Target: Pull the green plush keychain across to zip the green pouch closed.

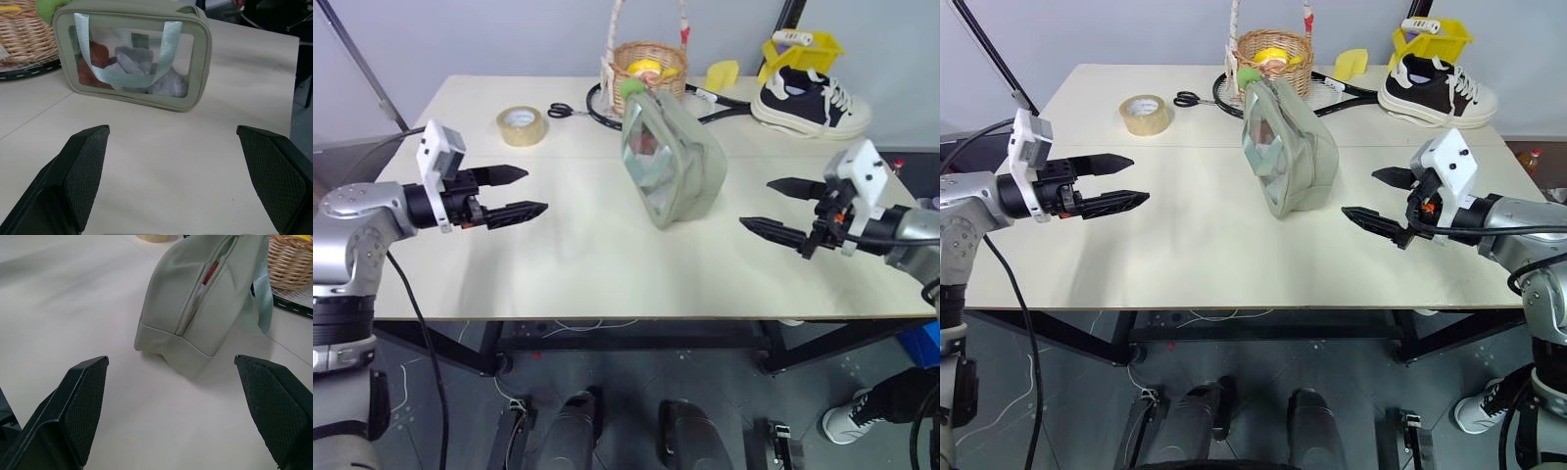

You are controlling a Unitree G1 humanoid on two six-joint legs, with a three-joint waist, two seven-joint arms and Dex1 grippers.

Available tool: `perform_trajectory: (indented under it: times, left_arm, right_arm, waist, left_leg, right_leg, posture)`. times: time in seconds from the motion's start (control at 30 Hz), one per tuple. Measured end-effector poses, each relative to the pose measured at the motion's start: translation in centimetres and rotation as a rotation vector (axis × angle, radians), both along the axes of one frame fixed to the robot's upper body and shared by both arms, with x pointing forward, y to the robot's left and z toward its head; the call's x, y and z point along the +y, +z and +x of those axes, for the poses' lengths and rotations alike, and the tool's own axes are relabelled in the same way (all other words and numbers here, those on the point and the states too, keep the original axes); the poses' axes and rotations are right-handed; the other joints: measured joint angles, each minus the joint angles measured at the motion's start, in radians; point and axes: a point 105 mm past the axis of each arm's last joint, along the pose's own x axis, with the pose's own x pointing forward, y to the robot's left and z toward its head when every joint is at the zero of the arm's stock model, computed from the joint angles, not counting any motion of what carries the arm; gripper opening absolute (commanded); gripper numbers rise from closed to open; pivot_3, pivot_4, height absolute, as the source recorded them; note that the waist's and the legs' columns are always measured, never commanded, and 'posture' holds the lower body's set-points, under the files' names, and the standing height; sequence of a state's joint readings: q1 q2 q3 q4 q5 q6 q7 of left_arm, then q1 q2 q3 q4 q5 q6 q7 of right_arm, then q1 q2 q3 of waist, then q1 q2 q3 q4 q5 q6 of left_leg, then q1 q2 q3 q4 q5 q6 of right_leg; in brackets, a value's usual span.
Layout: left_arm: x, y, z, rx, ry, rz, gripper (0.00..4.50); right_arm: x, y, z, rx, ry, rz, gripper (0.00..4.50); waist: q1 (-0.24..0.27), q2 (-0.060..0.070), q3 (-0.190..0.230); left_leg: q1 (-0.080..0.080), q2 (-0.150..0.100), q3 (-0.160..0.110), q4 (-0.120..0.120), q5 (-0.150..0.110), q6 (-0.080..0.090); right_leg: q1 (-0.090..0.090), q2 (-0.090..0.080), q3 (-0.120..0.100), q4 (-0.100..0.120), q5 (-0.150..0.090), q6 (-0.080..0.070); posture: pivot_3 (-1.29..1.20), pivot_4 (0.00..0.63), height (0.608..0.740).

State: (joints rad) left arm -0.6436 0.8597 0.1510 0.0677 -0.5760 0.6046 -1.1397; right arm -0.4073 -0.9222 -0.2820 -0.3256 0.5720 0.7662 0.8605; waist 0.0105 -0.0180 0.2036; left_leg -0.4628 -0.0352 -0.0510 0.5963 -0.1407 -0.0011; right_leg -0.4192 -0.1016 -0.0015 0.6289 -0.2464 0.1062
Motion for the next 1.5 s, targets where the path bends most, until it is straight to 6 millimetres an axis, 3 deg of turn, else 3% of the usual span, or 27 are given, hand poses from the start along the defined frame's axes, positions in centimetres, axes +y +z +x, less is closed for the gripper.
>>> perform_trajectory:
  times: [0.23,0.4,0.6,0.7,0.87,1.03,1.17,1.27,1.47,1.5]
  left_arm:
    - [-0.1,-0.1,-0.1,0.026,-0.014,-0.018,4.45]
    - [-0.2,1.2,0.1,-0.013,-0.015,-0.028,4.45]
    - [0.1,2.7,1.0,-0.053,0.041,-0.092,4.45]
    - [0.6,3.3,1.5,-0.066,0.079,-0.134,4.45]
    - [0.7,3.7,1.8,-0.079,0.086,-0.161,4.45]
    - [0.8,3.9,1.9,-0.088,0.086,-0.167,4.45]
    - [0.4,3.8,1.7,-0.100,0.077,-0.164,4.45]
    - [0.5,3.3,1.5,-0.094,0.083,-0.155,4.50]
    - [0.5,3.1,1.3,-0.095,0.095,-0.157,4.50]
    - [0.5,3.2,1.2,-0.098,0.092,-0.158,4.50]
  right_arm:
    - [0.0,0.1,0.0,-0.007,-0.002,0.000,4.30]
    - [0.2,0.7,0.3,-0.027,-0.003,0.002,4.30]
    - [1.7,4.0,2.4,-0.055,-0.023,0.084,4.30]
    - [3.9,6.4,4.4,-0.040,-0.026,0.125,4.30]
    - [9.8,9.4,8.1,0.043,-0.007,0.133,4.30]
    - [13.3,7.5,11.0,0.193,-0.030,0.041,4.30]
    - [14.5,5.1,13.6,0.217,-0.133,-0.092,4.30]
    - [13.8,3.6,14.9,0.227,-0.188,-0.137,3.43]
    - [14.2,3.6,15.3,0.197,-0.161,-0.167,0.28]
    - [14.3,3.7,15.3,0.193,-0.149,-0.169,0.03]
  waist:
    - [0.000,0.000,0.000]
    - [0.000,0.000,0.000]
    - [-0.010,0.000,0.000]
    - [-0.024,0.000,0.000]
    - [-0.034,0.000,0.000]
    - [-0.025,0.000,0.000]
    - [-0.030,0.000,0.000]
    - [-0.029,0.000,0.000]
    - [-0.041,0.000,0.000]
    - [-0.043,0.000,0.000]
  left_leg:
    - [0.000,0.000,0.000,0.000,0.000,0.000]
    - [0.000,0.000,0.000,0.001,0.000,0.000]
    - [0.000,0.000,0.000,0.001,0.000,0.000]
    - [0.000,0.000,0.000,0.001,0.001,0.000]
    - [0.000,0.000,0.001,-0.001,0.002,-0.002]
    - [-0.001,-0.003,0.006,-0.001,0.002,-0.002]
    - [0.000,-0.003,0.006,0.000,0.003,-0.004]
    - [0.000,-0.003,0.006,-0.001,0.005,-0.008]
    - [0.000,-0.002,0.005,-0.002,0.006,-0.009]
    - [0.000,-0.002,0.004,-0.002,0.006,-0.009]
  right_leg:
    - [0.000,0.001,0.000,0.000,0.000,0.000]
    - [0.000,0.002,0.000,0.001,0.000,0.000]
    - [-0.001,0.003,0.001,0.002,0.000,0.000]
    - [-0.002,0.003,0.001,0.003,0.000,0.000]
    - [-0.006,0.004,0.002,0.008,0.003,0.004]
    - [-0.008,0.004,0.001,0.011,0.003,0.005]
    - [-0.009,0.004,0.002,0.016,0.003,0.005]
    - [-0.010,0.005,0.002,0.018,0.003,0.005]
    - [-0.011,0.007,0.002,0.020,0.003,0.005]
    - [-0.011,0.007,0.001,0.020,0.003,0.005]
  posture:
    - [0.00,0.150,0.724]
    - [0.00,0.150,0.724]
    - [0.00,0.150,0.724]
    - [0.00,0.150,0.724]
    - [0.00,0.150,0.724]
    - [0.00,0.150,0.724]
    - [0.00,0.150,0.724]
    - [0.00,0.150,0.724]
    - [0.00,0.150,0.724]
    - [0.00,0.150,0.724]
